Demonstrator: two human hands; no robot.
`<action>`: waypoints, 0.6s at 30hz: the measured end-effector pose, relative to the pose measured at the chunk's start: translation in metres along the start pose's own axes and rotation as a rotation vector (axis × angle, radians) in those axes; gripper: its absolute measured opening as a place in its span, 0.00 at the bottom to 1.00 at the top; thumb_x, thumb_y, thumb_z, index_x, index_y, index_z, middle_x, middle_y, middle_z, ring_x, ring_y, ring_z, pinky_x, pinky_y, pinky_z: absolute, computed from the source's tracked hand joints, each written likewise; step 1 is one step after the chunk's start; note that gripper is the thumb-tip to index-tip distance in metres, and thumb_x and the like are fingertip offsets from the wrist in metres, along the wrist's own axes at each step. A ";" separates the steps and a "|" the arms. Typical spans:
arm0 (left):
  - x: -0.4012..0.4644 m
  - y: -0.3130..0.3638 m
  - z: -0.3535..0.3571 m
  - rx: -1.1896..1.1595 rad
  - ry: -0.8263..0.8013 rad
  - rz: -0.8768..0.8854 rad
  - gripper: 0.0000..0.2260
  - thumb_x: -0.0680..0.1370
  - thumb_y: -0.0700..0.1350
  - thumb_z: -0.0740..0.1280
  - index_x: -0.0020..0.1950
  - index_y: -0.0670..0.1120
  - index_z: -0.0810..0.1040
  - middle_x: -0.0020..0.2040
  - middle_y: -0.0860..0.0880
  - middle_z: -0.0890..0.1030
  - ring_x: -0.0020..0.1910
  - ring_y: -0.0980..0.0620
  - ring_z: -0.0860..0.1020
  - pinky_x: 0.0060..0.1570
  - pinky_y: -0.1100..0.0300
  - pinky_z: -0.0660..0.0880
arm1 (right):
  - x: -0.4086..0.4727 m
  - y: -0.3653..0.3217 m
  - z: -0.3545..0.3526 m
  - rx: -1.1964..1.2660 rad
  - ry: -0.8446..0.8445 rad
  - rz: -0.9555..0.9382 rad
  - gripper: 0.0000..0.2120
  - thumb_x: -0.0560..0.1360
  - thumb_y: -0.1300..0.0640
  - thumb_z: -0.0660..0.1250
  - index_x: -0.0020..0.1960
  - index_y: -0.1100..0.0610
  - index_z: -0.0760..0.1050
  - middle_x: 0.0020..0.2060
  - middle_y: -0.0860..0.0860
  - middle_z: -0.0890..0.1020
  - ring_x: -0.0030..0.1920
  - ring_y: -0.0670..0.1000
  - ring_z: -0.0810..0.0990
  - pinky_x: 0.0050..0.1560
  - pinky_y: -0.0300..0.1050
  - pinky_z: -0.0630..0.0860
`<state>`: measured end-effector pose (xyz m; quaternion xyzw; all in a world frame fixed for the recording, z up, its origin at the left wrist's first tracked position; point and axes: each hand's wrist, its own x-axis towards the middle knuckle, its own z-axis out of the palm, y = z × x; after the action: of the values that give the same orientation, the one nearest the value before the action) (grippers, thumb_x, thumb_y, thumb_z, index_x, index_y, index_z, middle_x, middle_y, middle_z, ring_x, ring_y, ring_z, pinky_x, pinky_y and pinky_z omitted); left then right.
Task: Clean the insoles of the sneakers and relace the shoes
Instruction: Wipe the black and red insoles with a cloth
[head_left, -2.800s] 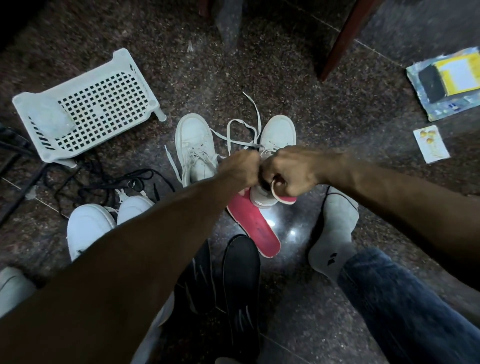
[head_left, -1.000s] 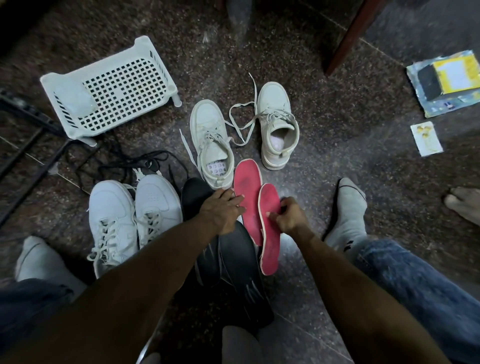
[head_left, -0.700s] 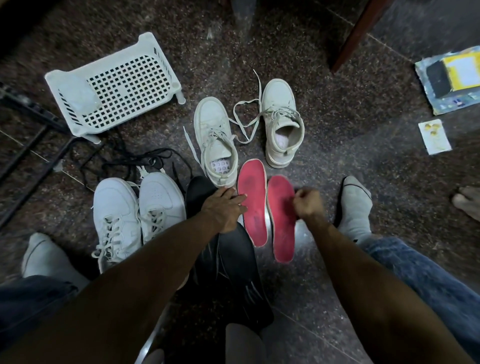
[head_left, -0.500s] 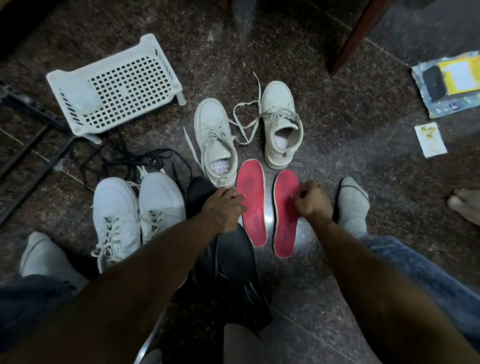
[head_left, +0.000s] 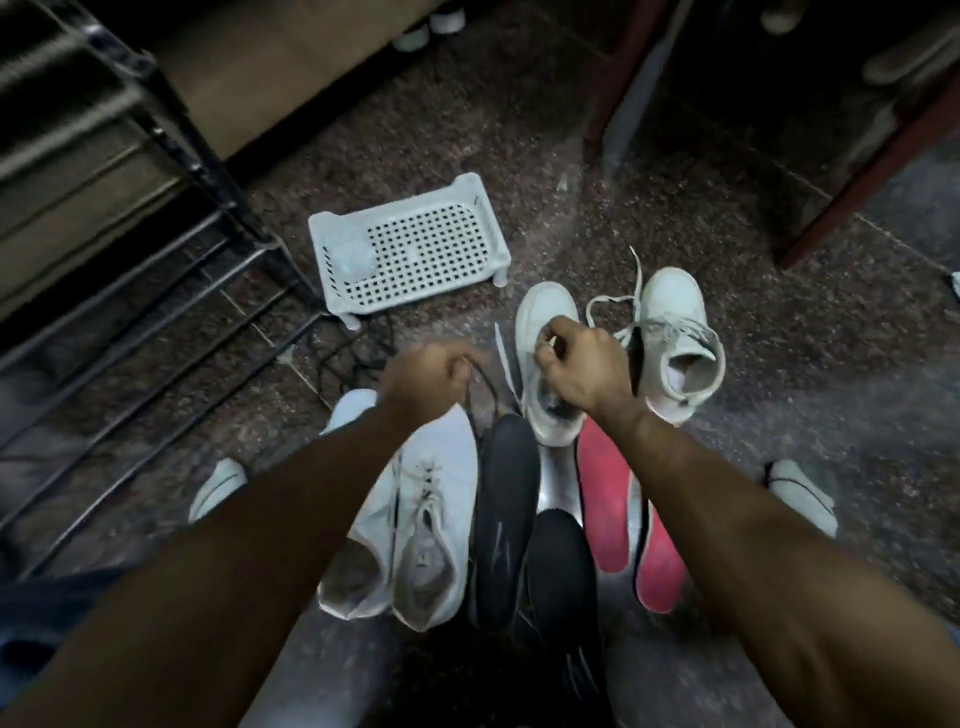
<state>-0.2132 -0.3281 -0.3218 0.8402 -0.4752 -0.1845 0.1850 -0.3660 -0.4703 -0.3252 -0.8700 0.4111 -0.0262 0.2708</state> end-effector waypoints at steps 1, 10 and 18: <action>0.006 -0.014 -0.009 0.010 0.016 -0.099 0.16 0.73 0.49 0.57 0.53 0.52 0.83 0.50 0.43 0.84 0.49 0.40 0.81 0.47 0.53 0.76 | 0.016 -0.010 0.003 -0.043 -0.068 -0.042 0.08 0.74 0.49 0.61 0.48 0.52 0.76 0.46 0.58 0.83 0.48 0.63 0.79 0.43 0.50 0.73; 0.057 -0.118 -0.025 -0.285 0.257 -0.869 0.20 0.81 0.52 0.59 0.66 0.41 0.74 0.63 0.35 0.76 0.63 0.35 0.74 0.61 0.46 0.70 | 0.124 -0.101 0.062 -0.022 -0.330 -0.190 0.06 0.73 0.55 0.63 0.46 0.50 0.79 0.47 0.52 0.84 0.50 0.57 0.80 0.49 0.50 0.78; 0.084 -0.138 -0.019 -0.338 0.103 -0.792 0.16 0.82 0.47 0.56 0.69 0.50 0.72 0.68 0.40 0.73 0.66 0.39 0.72 0.64 0.47 0.67 | 0.197 -0.186 0.106 -0.091 -0.219 -0.261 0.23 0.79 0.45 0.61 0.71 0.51 0.67 0.65 0.56 0.70 0.62 0.59 0.75 0.55 0.53 0.75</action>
<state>-0.0627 -0.3322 -0.3841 0.9236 -0.0694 -0.2743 0.2585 -0.0769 -0.4708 -0.3590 -0.9249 0.2636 0.0526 0.2688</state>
